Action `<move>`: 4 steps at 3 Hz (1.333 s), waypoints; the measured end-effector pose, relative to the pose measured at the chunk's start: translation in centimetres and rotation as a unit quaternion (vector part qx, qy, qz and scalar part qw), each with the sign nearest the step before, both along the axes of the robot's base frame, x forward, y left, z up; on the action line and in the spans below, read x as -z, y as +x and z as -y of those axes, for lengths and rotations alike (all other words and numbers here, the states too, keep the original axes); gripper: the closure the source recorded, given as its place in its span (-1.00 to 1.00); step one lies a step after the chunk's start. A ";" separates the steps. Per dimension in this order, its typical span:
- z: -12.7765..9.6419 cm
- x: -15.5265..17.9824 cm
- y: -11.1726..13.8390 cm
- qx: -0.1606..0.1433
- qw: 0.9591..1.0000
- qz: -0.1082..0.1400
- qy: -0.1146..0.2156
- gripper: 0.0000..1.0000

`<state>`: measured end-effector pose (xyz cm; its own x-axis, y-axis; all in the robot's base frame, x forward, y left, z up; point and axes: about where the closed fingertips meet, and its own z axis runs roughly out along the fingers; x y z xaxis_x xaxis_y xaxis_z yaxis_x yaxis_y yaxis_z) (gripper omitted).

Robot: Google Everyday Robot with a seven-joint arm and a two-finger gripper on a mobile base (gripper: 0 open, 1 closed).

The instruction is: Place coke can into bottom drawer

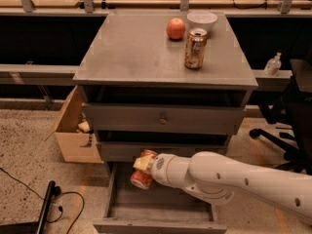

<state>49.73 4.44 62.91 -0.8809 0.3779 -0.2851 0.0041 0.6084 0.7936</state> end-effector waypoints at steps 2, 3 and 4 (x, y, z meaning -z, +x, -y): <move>0.4 2.1 1.3 0.015 1.000 -0.016 0.004 1.00; 0.9 9.8 5.4 0.032 0.997 -0.068 0.006 1.00; 1.2 17.7 9.0 0.043 0.990 -0.132 0.003 1.00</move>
Offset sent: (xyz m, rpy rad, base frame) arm 0.0727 -0.0213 -0.1253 0.0439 0.1895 -0.1540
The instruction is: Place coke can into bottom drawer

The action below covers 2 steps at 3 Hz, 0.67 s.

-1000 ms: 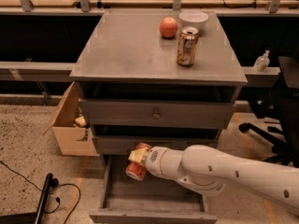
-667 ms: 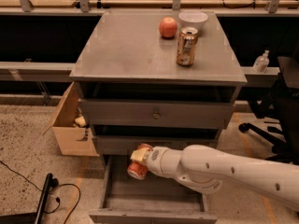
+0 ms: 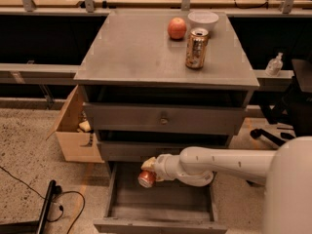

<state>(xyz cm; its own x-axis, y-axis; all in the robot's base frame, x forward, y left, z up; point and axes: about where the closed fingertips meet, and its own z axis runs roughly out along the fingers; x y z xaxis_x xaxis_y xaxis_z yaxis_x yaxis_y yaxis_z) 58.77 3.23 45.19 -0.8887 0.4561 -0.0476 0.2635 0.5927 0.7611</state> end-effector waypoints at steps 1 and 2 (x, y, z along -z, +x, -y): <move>0.5 7.2 0.4 0.011 0.998 -0.062 -0.013 1.00; 0.7 13.4 0.0 0.012 0.995 -0.089 -0.042 1.00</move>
Offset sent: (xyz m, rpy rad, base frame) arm 0.0089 -0.0213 -0.2093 -0.2049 0.1797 -0.0712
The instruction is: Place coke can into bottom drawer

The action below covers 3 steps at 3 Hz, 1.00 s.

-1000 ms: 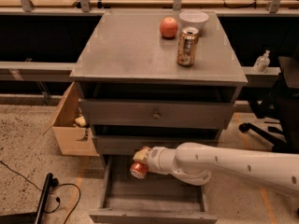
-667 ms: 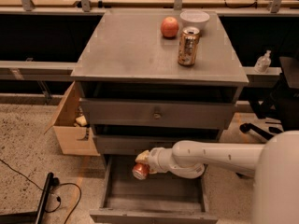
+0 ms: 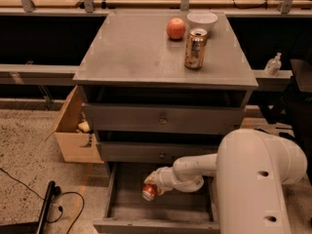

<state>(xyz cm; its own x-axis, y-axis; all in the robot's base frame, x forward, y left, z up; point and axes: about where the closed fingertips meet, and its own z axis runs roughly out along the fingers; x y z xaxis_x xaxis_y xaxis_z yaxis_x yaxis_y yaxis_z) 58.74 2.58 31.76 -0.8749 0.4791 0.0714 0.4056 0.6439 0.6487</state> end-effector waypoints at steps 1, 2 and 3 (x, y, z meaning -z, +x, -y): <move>0.5 3.9 0.4 -0.004 0.999 0.030 -0.041 1.00; 0.3 6.2 1.8 -0.011 0.992 0.082 -0.098 0.63; 0.9 8.2 4.4 -0.018 0.984 0.111 -0.140 0.04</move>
Offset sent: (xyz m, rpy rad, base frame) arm 0.0483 -0.0124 -0.0812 -0.3703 -0.3223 0.0018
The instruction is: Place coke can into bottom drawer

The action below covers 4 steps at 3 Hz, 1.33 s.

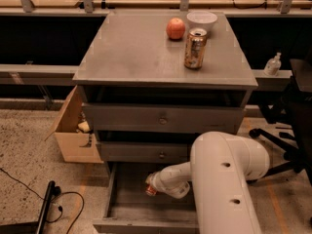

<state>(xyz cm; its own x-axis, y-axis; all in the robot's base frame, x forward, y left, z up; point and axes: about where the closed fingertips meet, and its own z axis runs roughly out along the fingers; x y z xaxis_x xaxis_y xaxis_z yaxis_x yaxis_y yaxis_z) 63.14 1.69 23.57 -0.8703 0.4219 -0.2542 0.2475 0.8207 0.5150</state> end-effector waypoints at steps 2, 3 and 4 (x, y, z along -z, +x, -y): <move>-0.3 2.1 -1.0 -0.032 0.999 -0.028 0.009 -0.89; 0.5 1.7 -2.6 -0.030 0.999 -0.028 0.016 -1.00; 2.1 -1.1 -5.7 -0.009 1.000 -0.002 0.024 -0.65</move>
Offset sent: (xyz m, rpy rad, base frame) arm -0.0248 -0.0051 -0.0257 0.0650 0.0818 0.0789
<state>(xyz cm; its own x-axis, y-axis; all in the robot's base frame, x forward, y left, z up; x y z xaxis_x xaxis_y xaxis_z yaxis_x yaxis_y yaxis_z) 57.44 -0.38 24.66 -0.8785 0.4183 -0.2309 0.2355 0.7995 0.5526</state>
